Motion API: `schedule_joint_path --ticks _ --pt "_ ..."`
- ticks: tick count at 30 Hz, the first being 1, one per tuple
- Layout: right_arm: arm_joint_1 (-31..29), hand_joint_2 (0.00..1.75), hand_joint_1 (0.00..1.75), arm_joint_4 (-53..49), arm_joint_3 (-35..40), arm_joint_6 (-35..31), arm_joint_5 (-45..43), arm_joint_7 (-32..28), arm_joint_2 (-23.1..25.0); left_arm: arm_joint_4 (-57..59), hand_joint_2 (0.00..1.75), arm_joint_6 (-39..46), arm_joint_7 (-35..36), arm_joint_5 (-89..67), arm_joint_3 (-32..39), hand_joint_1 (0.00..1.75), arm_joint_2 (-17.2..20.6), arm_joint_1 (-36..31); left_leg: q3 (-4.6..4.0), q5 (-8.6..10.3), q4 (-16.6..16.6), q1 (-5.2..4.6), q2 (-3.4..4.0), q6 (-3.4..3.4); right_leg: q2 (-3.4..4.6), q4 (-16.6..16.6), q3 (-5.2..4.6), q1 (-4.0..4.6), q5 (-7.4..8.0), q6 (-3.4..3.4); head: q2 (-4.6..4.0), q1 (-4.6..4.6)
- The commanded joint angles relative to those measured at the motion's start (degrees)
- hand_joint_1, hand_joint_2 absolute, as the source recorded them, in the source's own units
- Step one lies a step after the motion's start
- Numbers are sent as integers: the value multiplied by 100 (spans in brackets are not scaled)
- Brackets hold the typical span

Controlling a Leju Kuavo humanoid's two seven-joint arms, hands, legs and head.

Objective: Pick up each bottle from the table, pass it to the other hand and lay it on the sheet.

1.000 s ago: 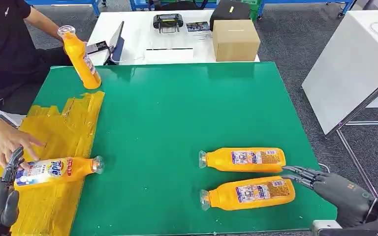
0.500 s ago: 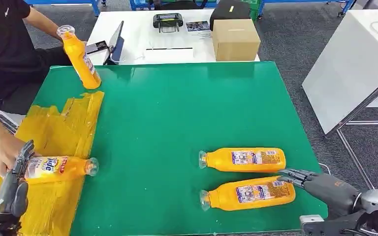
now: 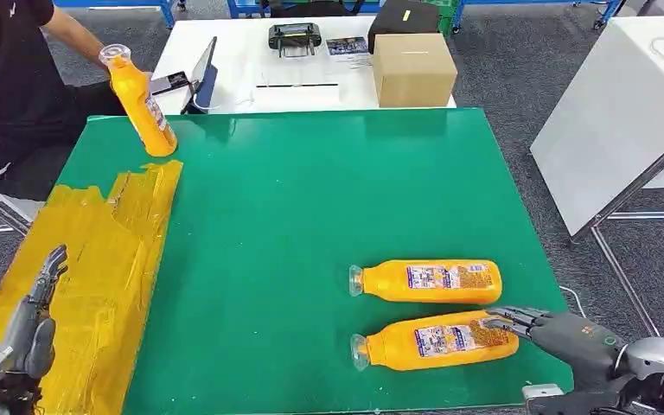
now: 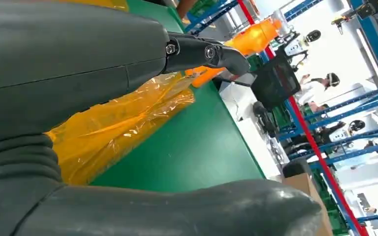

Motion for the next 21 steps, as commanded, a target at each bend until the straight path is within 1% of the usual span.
schedule_joint_path --ticks 1,3,4,6,7,8,11,13,14,18,20,21 --pt "-513 175 0 659 656 -108 400 -56 576 393 0 6 17 31 -205 0 -38 -194 14 2 -10 8 -3 -2 -2 -18 18 8 5 -3 0 0" --pt "-700 175 0 850 798 -104 459 -88 652 419 0 48 17 -23 -271 0 -12 -214 22 3 -16 13 -6 -2 -5 -29 30 14 7 -5 0 0" --pt "-700 175 0 850 798 -104 459 -88 652 419 0 48 17 -23 -271 0 -12 -214 18 3 -13 9 -4 -2 -3 -22 23 9 6 -3 0 -2" --pt "-700 175 0 850 798 -104 459 -88 652 419 0 48 17 -23 -271 0 -12 -214 27 1 -17 18 -7 -3 -5 -36 38 19 9 -6 0 -2" --pt "-700 175 0 850 798 -104 459 -88 652 419 0 48 17 -23 -271 0 -12 -214 13 2 -9 5 -4 -1 -3 -14 16 5 3 -2 0 0" --pt "-837 175 0 949 844 -79 497 -112 730 470 0 29 17 8 -269 0 -11 -257 23 1 -14 11 -6 -2 -5 -26 30 12 5 -5 0 -2" --pt "-1277 175 0 1382 1192 -19 633 -185 977 472 0 -11 17 51 -309 0 -5 -288 15 2 -11 8 0 -2 1 -19 18 8 6 -3 0 -2" --pt "-1455 175 0 1515 1331 -12 636 -186 1015 492 0 -3 17 25 -355 0 12 -316 29 2 -19 21 3 -4 5 -39 38 21 13 -7 0 0" --pt "-1574 175 0 1629 1408 32 666 -203 1082 532 0 -9 17 33 -363 0 12 -348 17 2 -11 11 3 -2 3 -22 22 11 8 -4 0 0" --pt "-2179 175 0 2298 1969 114 782 -297 1433 666 0 0 17 33 -471 0 43 -484 18 4 -14 11 2 -2 3 -24 22 11 10 -4 0 0" --pt "-2413 175 0 2595 2224 81 878 -341 1634 714 0 4 17 39 -511 0 48 -535 23 4 -16 15 5 -3 5 -29 29 15 12 -5 0 0" --pt "-2413 175 0 2595 2224 81 878 -341 1634 714 0 4 17 39 -511 0 48 -535 29 6 -22 19 7 -4 9 -39 36 20 17 -7 0 0"
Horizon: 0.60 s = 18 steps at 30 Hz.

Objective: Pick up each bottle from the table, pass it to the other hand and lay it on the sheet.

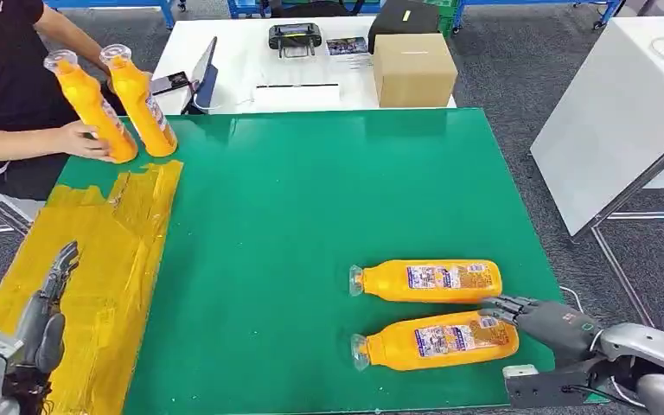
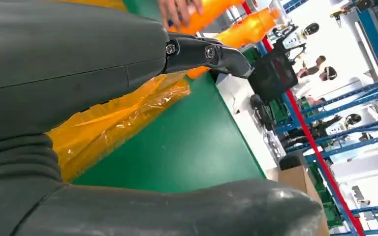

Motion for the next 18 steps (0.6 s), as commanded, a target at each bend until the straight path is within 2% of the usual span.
schedule_joint_path --ticks 1,6,13,18 --pt "-1211 175 0 1487 1242 40 181 -126 983 552 0 6 17 22 -294 0 46 -379 29 5 -21 17 6 -4 8 -37 34 17 15 -6 0 0" --pt "-1628 175 0 2339 1834 -267 544 -193 1602 600 0 -8 17 59 -331 0 27 -427 24 1 -16 13 7 -3 8 -26 29 13 9 -4 0 -2" --pt "-1867 175 0 3025 2447 -363 666 -269 2057 821 0 -9 17 11 -463 0 7 -645 17 3 -12 13 2 -4 1 -20 24 14 8 -5 0 0" --pt "-1864 175 0 3094 2512 -384 687 -285 2108 861 0 -17 17 19 -470 0 2 -670 25 1 -13 17 3 -4 5 -26 33 18 8 -6 0 0"
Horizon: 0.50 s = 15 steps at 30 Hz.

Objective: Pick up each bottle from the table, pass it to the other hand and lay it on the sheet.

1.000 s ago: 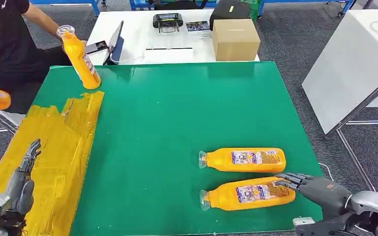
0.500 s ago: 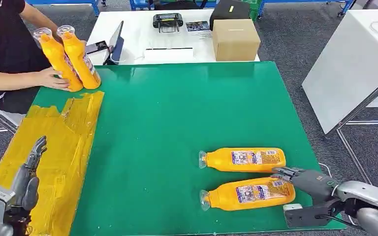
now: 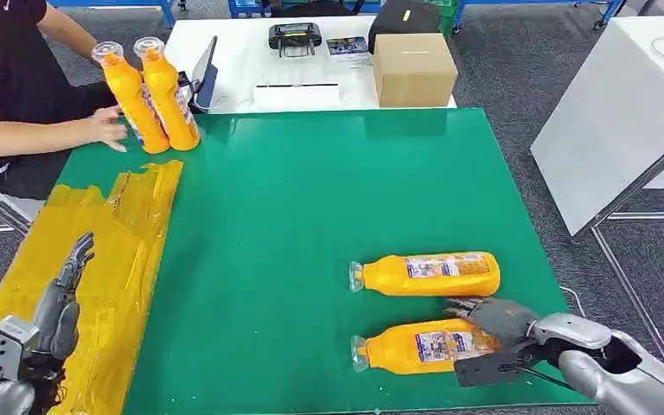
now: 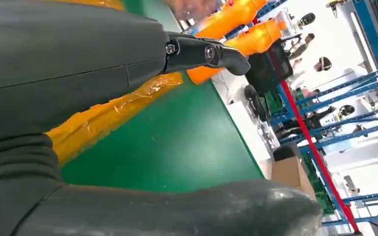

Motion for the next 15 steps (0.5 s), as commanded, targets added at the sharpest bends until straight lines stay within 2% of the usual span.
schedule_joint_path --ticks 1,12,13,14,15 --pt "-417 175 0 1148 878 -62 84 -66 764 564 0 -16 17 14 -212 0 -18 -327 22 2 -14 8 0 -2 1 -22 26 8 6 -4 0 -2" --pt "-471 175 0 1440 1200 -74 179 -90 928 658 0 2 17 5 -281 0 -40 -418 69 7 -16 23 39 -5 25 -31 58 23 18 -9 0 0" --pt "-506 175 134 1464 1281 -31 176 -108 911 686 0 -11 17 13 -302 0 -43 -452 68 11 -18 27 40 -6 29 -35 58 26 23 -11 0 2" --pt "-486 175 175 1495 1302 8 55 -129 898 732 0 4 17 0 -332 0 -45 -490 68 14 -19 28 35 -6 24 -36 58 27 26 -11 0 0" --pt "-469 175 175 1484 1317 1 40 -129 875 753 0 16 17 -5 -341 0 -50 -507 74 13 -18 27 36 -6 24 -34 65 26 25 -10 0 0"
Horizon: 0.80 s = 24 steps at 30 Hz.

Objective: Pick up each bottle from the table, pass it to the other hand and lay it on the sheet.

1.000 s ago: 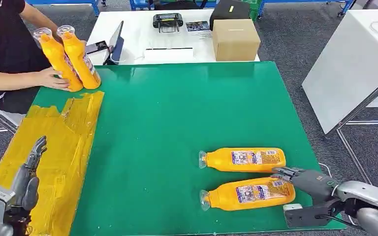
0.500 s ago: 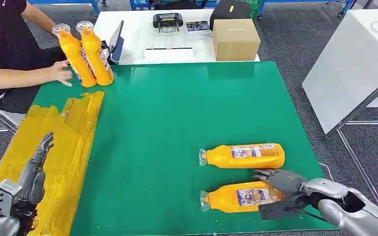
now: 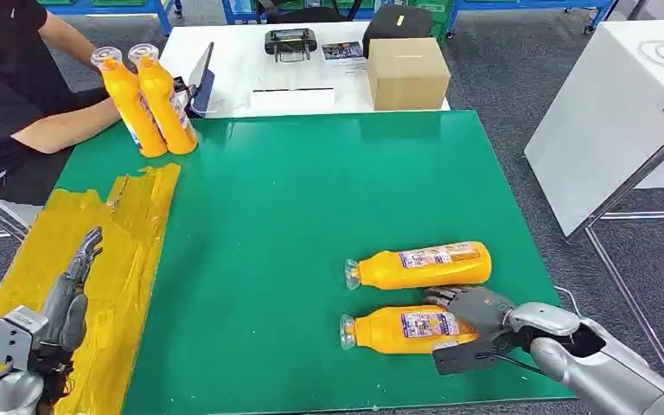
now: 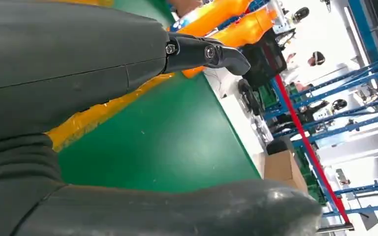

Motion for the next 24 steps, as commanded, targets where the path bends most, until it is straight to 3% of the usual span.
schedule_joint_path --ticks 1,2,11,17,20,22,24 --pt "94 175 175 725 697 83 -125 -38 308 550 0 18 17 6 -212 0 -52 -335 -11 22 -14 19 -26 -3 -21 -31 1 20 24 -7 0 0" --pt "123 175 175 695 684 47 -176 -27 272 566 0 23 17 6 -226 0 -49 -348 24 4 -7 17 -20 -2 -17 -19 -9 18 7 -5 0 2" --pt "247 175 175 616 691 -66 -289 52 193 586 0 25 17 46 -241 0 -29 -369 52 -10 -10 18 -23 -4 -15 -23 7 19 1 -6 0 0" --pt "477 175 175 593 419 -371 -662 38 312 665 0 -20 17 122 -214 0 -43 -395 34 -2 -16 23 -54 -4 -42 -38 8 24 3 -7 0 0" --pt "788 175 175 593 -89 -723 -1053 -139 659 1066 0 -145 17 232 115 0 -295 -578 49 -10 -14 19 -30 -3 -18 -36 26 21 0 -5 0 0" --pt "1174 175 175 662 -939 -1235 -1337 -542 1445 842 0 -863 254 972 544 0 -814 -582 34 -1 -26 24 -38 -3 -24 -53 63 26 11 -6 0 0" --pt "1147 175 175 702 -1403 -1404 -1469 -770 2122 450 0 -1163 583 1434 513 0 -1109 -434 49 -3 -28 26 -19 -3 -8 -57 72 29 14 -7 0 0"
